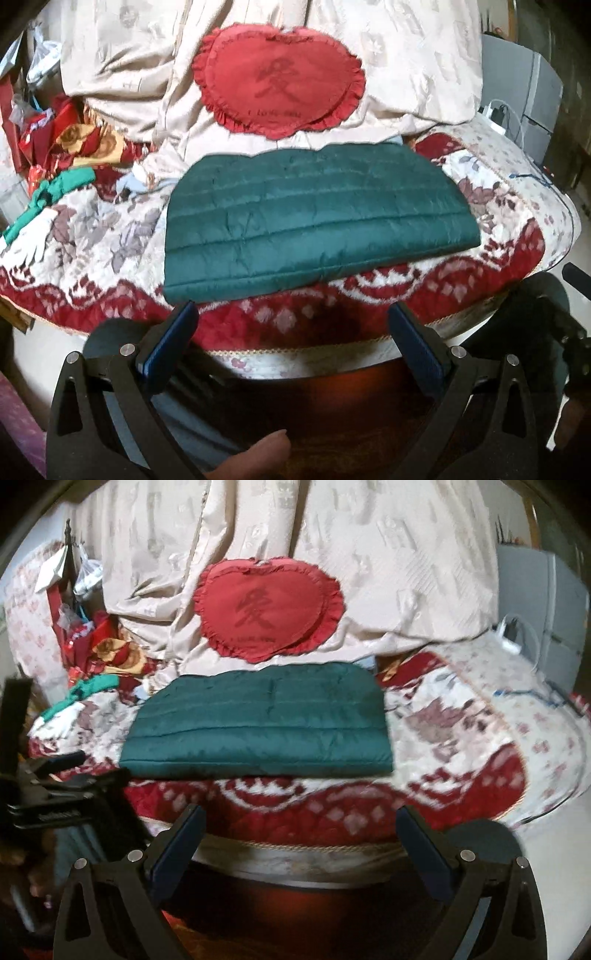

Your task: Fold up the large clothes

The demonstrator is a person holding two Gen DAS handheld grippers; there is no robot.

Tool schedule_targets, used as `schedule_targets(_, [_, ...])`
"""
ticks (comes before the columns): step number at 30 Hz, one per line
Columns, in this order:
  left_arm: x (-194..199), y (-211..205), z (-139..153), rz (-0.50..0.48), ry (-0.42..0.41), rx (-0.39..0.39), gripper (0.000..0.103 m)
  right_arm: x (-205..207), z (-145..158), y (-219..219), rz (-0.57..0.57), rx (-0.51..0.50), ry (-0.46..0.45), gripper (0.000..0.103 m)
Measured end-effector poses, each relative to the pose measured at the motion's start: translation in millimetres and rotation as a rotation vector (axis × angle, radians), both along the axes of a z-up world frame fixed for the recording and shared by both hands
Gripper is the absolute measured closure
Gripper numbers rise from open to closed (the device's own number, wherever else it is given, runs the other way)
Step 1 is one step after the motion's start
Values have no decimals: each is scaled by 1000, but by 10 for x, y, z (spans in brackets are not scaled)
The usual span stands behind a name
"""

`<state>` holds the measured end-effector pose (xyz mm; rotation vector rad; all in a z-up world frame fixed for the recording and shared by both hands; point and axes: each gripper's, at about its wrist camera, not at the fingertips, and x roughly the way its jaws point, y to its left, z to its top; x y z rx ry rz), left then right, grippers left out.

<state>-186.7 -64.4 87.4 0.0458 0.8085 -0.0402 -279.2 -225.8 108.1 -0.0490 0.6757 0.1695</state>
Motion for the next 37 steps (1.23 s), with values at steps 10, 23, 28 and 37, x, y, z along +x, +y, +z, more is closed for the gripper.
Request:
schedule_targets(10, [-122,-71,185,1,-52,13,1,-129,156,161,39,-66,-68,1])
schedule_targets(23, [-92,-62,146,8,-42,0,1,-126,150,175,34,-55,-56,1])
schedule_targets(28, [-94,-58,122,10,-37,-3,1,-116,121,163,36,-48,-50,1])
schedule_targets(37, [-114,-40,93,10,-59,-17,1,-114,84,168,40,-47,-43,1])
